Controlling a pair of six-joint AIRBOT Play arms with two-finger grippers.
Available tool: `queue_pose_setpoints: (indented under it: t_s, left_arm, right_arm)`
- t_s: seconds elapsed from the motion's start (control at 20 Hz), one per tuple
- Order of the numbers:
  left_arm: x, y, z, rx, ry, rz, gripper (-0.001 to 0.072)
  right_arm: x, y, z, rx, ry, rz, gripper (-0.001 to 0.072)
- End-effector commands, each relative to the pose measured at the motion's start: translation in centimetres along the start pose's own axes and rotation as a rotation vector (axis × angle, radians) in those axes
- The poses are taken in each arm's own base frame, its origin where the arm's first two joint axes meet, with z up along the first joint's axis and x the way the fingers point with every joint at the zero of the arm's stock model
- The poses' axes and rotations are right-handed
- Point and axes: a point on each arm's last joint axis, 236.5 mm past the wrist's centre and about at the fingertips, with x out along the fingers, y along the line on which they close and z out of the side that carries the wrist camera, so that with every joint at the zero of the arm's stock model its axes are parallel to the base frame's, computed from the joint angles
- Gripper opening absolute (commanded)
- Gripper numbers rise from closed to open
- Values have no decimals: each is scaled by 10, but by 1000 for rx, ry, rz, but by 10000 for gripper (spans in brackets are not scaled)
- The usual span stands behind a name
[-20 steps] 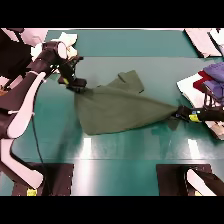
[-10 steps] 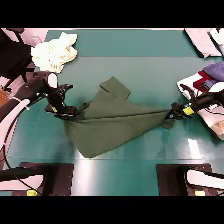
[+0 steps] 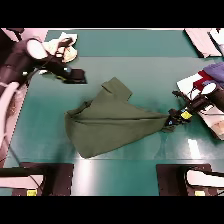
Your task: Fold the shirts.
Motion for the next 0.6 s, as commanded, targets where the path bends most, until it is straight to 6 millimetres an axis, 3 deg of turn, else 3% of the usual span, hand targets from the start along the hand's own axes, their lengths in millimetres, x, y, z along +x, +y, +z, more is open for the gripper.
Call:
queue_pose_setpoints:
  t_s: [0.0,0.15,0.35,0.55]
  left_arm:
    - [68,-34,27,-5,-49,-313,478]
    - [107,-7,21,18,-33,-333,505]
    - [121,35,19,69,-31,-197,495]
    - [137,44,-7,75,70,-197,495]
  right_arm:
    - [-4,14,-4,-51,-18,-28,21]
    - [-15,25,-7,-95,-68,-49,21]
    - [-32,23,-8,-67,-135,-57,21]
    - [-39,25,-9,-58,-165,-62,21]
